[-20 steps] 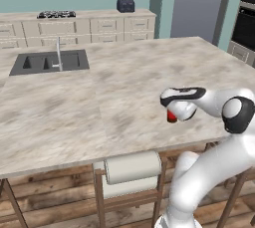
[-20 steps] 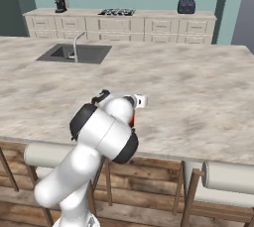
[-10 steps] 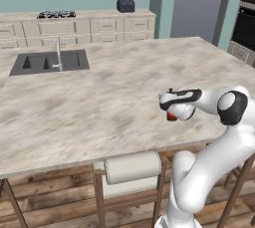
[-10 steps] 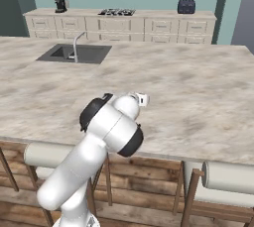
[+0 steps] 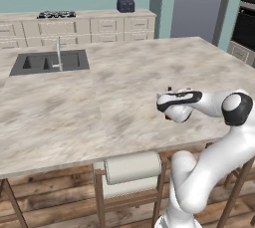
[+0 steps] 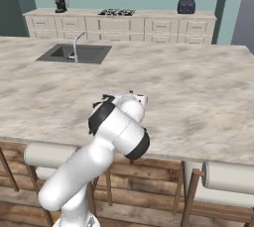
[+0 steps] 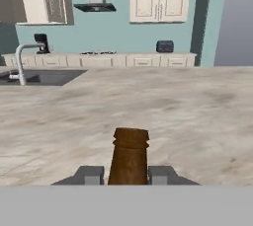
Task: Get the candle and the beer from the cabinet and move them to the dining counter.
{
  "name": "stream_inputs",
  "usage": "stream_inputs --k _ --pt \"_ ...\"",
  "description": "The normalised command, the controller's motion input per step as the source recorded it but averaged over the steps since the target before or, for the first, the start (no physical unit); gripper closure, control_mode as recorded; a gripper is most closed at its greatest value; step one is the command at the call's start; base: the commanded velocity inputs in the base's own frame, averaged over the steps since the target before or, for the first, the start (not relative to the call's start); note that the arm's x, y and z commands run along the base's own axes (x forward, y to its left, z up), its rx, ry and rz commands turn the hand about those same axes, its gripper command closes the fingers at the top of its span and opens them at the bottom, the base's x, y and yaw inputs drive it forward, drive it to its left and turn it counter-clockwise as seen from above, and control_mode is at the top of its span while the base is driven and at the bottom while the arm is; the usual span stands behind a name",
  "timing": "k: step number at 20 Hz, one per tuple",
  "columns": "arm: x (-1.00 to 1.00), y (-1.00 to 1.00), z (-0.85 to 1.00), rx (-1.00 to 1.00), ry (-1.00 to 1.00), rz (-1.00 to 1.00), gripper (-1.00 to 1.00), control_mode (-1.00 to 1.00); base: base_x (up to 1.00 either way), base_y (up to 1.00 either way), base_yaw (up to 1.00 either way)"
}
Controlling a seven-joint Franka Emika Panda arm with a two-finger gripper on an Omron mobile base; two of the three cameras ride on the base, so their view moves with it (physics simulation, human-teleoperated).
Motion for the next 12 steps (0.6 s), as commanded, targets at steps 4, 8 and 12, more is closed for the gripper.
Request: stream_inputs --k 4,8,12 --pt "-0.4 0.0 -0.26 0.0 -0.24 0.0 1.0 -1.0 0.0 0.0 0.0" --pt "-0.09 0.0 -0.33 0.0 -0.14 0.0 1.0 -1.0 0.0 0.0 0.0" --pt "-0.05 0.01 -0.19 0.0 -0.05 0.0 1.0 -1.0 0.0 0.0 0.0"
